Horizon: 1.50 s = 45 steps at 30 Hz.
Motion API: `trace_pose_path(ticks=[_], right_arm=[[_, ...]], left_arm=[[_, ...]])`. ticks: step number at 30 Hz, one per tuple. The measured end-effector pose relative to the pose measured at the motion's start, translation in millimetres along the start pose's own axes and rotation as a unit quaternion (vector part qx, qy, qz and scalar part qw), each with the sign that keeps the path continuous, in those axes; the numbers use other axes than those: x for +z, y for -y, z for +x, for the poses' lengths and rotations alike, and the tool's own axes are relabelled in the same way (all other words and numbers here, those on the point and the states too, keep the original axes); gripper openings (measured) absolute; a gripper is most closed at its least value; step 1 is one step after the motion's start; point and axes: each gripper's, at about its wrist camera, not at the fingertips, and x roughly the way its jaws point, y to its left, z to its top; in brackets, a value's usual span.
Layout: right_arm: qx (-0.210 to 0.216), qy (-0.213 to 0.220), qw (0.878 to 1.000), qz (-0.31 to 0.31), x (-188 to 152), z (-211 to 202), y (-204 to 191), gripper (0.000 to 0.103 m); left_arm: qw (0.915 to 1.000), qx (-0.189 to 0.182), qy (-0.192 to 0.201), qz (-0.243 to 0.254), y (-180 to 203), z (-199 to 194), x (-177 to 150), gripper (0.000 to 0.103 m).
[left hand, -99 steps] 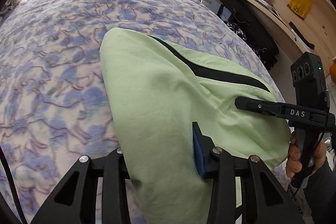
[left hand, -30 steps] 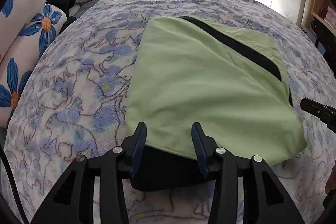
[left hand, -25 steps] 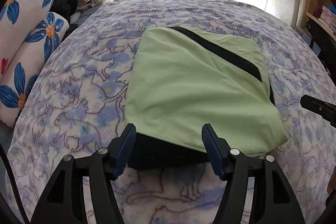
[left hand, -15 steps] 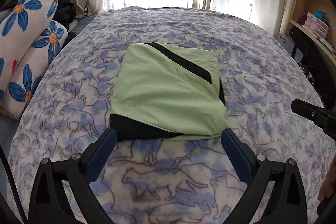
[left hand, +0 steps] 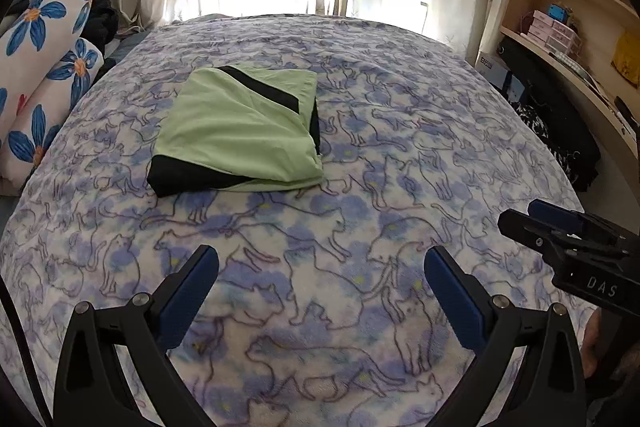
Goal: Fold large clothes
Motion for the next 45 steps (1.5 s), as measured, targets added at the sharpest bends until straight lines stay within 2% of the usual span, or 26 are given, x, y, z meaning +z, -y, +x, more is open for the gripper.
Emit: trace_pose_path(ticks=[6,13,16,19,30,39,45], right_arm=[[-0.021,-0.007,1.000,0.020,-47.8,-23.0,17.3,0.065],[-0.032,-0.015,0.998,0.053,-94.8,-56.5,23.8,0.065],[-0.028,-0.005,0.998,0.049,-111.1,-76.2,19.5,0.065],[-0.038,0.008,0.998,0.048,-122.7,-94.1,16.3,0.065],[-0.022,0.033,0.999,0.036,-142.3,-126.5,0.6,0.065],[-0.021,0.034,0.998,0.044,-146.9,-128.6,2.6,0.065],[-0.027,0.034,0.998,0.052,-147.8,-132.1,4.3,0.065]], left_arm=[[0.9991,0.029,-0.007,0.030,33.8,-19.9,-37.1,0.102],[0.9991,0.041,-0.006,0.006,53.7,-55.6,-81.8,0.102],[0.9982,0.060,-0.002,-0.001,60.3,-70.3,-96.1,0.102],[0.9981,0.059,0.001,-0.018,61.6,-84.0,-107.1,0.102],[0.9974,0.065,0.029,-0.014,74.6,-120.3,-125.1,0.102],[0.9982,0.054,0.019,-0.015,76.1,-123.6,-129.5,0.102],[0.9983,0.052,0.025,-0.009,79.5,-129.3,-129.7,0.102]])
